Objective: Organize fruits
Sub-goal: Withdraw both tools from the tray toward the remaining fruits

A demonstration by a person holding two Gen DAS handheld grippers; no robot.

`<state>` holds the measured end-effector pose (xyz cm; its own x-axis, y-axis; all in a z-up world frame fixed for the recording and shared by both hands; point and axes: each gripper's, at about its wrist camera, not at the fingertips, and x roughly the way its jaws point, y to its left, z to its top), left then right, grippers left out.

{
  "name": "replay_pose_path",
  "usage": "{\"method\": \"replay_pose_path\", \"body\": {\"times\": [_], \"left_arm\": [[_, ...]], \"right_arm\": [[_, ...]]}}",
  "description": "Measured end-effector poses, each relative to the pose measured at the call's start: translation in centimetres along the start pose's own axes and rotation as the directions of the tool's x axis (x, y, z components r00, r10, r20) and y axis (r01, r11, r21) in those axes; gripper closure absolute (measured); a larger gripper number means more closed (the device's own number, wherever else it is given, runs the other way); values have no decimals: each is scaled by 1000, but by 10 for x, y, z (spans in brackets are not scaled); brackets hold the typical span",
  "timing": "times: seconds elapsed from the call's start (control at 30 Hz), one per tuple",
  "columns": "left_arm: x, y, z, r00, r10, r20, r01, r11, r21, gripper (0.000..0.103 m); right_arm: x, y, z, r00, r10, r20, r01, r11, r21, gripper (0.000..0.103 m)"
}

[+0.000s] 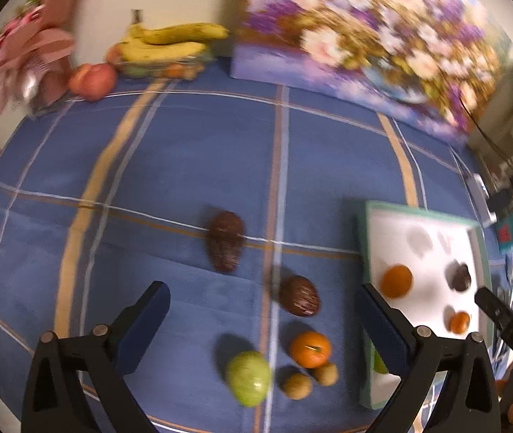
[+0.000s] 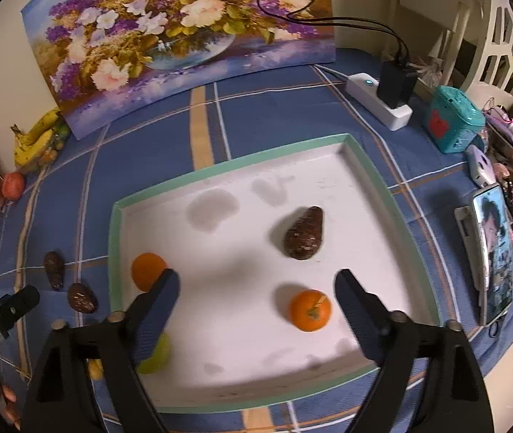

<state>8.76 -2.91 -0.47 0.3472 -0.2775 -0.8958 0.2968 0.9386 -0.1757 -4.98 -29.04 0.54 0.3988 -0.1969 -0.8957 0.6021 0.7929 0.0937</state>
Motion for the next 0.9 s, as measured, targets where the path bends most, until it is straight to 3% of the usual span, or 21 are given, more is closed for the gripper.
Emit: {"method": "replay_pose_path", "body": {"times": [0.27,0.43,0.63,0.9], "left_arm": [[-20,53,3,997,19,70,-9,991,-132,0],[-28,72,-3,995,1,97,17,983,-181,0],[-26,80,-11,999,-14,49,23,982,-189,0],[-5,93,-35,997,-60,-49,44,959,-280,1]], "right_arm": [[-6,32,-1,997,68,42,-67,997,-38,6],[-3,63,-6,992,129,11,-127,986,-111,6],[-4,103,-16,987,159,-26,-161,967,-197,6],[2,128,-29,985,161,-63,-172,955,-241,7]]}}
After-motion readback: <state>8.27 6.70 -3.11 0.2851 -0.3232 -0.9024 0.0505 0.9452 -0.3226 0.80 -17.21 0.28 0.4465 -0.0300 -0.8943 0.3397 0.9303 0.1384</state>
